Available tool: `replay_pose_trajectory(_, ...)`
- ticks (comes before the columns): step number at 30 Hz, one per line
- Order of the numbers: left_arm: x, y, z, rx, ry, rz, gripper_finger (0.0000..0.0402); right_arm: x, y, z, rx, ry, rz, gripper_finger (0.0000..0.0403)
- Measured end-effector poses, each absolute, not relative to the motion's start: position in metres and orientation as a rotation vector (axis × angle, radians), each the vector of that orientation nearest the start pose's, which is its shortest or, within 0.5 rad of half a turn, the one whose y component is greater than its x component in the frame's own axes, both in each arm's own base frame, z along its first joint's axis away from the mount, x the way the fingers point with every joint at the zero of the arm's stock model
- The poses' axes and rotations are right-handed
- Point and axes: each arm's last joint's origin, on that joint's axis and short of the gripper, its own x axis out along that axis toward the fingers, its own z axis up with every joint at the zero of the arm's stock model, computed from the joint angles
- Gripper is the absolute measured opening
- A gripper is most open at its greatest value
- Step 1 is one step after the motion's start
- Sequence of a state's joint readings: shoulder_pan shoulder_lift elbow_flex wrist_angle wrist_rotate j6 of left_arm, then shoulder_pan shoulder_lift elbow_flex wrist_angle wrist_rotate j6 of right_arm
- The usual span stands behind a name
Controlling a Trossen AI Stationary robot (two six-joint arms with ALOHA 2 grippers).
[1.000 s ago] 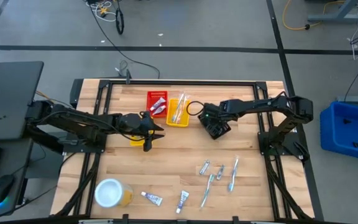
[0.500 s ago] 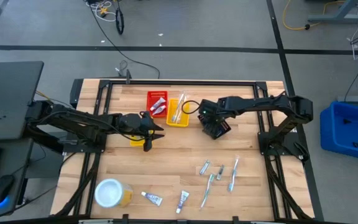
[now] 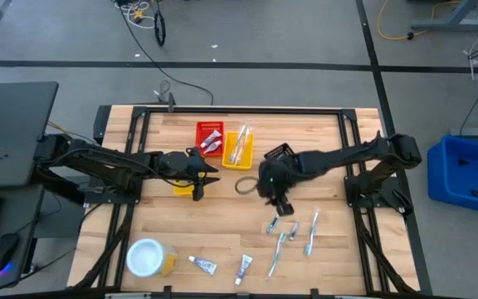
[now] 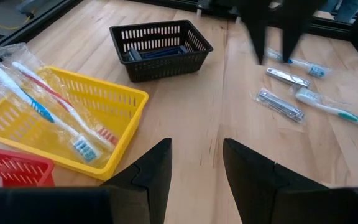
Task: Pick & Place Travel size toiletries
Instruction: Put the nail cutter into the left yellow bin
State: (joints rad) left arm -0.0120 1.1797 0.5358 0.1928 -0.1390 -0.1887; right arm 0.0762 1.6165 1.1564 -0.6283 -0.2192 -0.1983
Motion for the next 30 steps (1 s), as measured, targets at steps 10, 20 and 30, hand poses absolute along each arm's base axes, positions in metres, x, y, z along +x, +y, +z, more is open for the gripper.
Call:
replay_pose_trajectory(10, 0.238, 0.001, 0.207, -0.214, 0.431, 0.182, 0.0153, 0.309, 0.083, 0.201, -0.169, 1.106, 0.505, 0.0166)
replay_pose_trajectory(20, 0.238, 0.001, 0.206, -0.246, 0.429, 0.188, 0.0153, 0.295, 0.102, 0.161, -0.359, 1.088, 0.509, 0.0213)
replay_pose_trajectory(30, 0.238, 0.001, 0.206, -0.271, 0.426, 0.194, 0.0153, 0.280, 0.093, 0.130, -0.398, 1.058, 0.487, 0.0191)
